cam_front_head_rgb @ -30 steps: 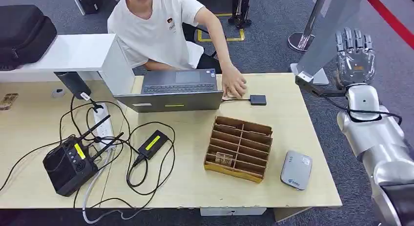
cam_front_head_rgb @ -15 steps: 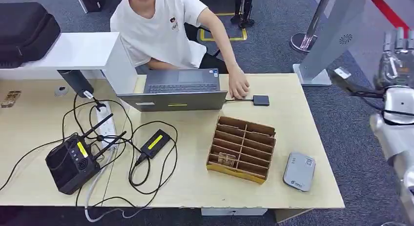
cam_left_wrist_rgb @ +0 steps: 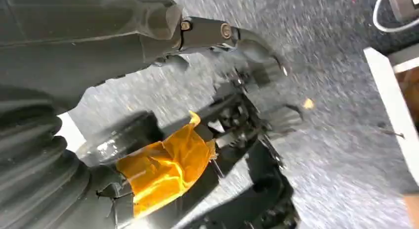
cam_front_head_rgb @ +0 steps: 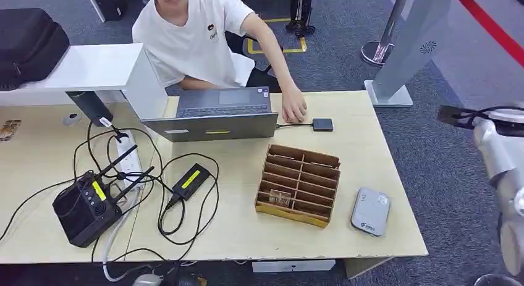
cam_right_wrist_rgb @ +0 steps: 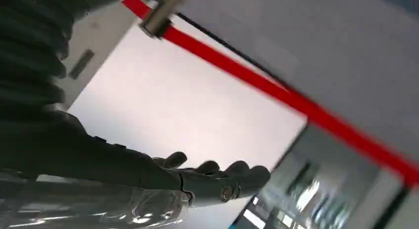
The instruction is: Pass the card to the sensor for recognition and then transmit it.
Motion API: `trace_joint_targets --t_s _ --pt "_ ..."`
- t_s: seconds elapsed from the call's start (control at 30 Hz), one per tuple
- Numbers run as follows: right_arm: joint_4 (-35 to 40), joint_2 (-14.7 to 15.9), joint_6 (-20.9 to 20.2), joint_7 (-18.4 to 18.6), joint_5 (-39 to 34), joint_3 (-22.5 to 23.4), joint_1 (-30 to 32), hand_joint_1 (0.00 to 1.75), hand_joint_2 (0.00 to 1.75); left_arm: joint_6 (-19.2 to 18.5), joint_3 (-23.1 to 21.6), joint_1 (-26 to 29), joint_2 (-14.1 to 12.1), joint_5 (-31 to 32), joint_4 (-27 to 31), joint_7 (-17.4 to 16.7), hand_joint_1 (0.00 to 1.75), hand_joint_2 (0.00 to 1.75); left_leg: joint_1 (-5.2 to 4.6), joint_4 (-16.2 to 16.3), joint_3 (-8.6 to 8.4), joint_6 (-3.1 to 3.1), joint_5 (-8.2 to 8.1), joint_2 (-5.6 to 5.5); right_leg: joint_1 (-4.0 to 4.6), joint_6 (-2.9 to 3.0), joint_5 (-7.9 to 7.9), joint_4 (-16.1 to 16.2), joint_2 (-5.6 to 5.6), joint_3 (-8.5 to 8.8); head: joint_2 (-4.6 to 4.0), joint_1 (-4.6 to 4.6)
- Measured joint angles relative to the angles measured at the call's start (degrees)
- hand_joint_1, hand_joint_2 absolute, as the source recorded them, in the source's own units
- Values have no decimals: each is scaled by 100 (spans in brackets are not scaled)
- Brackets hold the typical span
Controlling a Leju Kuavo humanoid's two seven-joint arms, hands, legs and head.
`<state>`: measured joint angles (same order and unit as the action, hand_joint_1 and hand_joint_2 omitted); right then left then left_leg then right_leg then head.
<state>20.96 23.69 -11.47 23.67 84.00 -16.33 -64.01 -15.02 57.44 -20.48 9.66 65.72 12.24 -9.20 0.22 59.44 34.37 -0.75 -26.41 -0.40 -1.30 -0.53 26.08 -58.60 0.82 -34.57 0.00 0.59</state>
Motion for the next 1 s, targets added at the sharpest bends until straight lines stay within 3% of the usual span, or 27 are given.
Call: trace_joint_targets --t_s 0.1,0.17,0.2,0.33,1.0 --pt "-39 -142 3009 7 131 13 -206 0 175 11 -24 104 -22 -52 0 85 0 175 3 2 32 -11 19 -37 1 -2 -4 -3 -29 -32 0 0" --pt "-74 -208 4036 7 201 15 -326 0 175 9 -72 100 -22 -68 0 85 0 175 10 -1 40 -12 18 -50 5 -2 0 -1 -44 -32 0 0" --pt "-92 -251 4203 7 240 15 -383 0 175 2 -100 100 -22 -74 0 85 0 175 10 -3 42 -13 17 -51 6 -2 1 0 -45 -32 0 0" --pt "-157 -369 3603 0 310 17 -429 0 175 -11 -155 103 -28 -76 0 87 0 175 4 -4 47 -13 16 -45 4 -2 1 1 -44 -36 0 -2" --pt "-208 -564 3577 -22 507 22 -424 0 175 -4 -264 139 -98 -155 0 78 0 175 3 -2 49 -13 17 -45 3 -6 -4 2 -44 -38 0 -2"
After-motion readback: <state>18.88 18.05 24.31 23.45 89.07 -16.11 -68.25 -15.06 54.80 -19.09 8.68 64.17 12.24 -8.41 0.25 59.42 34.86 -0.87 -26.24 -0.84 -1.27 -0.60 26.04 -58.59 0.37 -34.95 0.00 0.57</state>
